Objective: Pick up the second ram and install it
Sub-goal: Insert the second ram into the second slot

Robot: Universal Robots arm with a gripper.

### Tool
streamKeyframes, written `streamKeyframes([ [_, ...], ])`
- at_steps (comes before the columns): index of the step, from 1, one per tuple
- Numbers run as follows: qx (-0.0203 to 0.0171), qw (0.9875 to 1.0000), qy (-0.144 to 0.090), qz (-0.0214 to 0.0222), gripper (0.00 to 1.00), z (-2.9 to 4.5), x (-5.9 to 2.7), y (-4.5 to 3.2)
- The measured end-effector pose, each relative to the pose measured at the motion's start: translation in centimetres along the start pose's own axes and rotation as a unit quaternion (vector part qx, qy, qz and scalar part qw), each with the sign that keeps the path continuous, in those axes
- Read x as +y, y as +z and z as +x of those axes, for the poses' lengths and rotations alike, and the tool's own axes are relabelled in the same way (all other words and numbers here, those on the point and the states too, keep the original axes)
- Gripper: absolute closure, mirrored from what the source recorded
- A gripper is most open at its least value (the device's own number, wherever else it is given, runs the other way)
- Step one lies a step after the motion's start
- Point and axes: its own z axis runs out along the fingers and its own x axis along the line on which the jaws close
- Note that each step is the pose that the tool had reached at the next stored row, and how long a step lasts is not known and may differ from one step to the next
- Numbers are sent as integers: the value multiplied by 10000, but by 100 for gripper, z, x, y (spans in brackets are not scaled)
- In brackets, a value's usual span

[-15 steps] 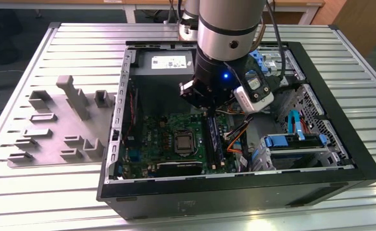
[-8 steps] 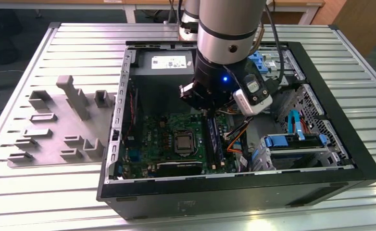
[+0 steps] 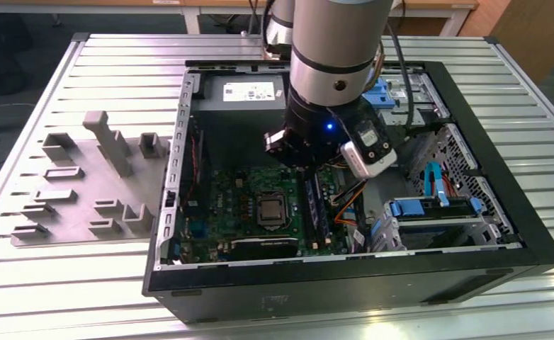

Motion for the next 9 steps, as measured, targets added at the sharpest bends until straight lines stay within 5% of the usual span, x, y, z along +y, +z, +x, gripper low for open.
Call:
streamKeyframes([
  [9,0,10000,-1,-1,88,-1,-8,130],
])
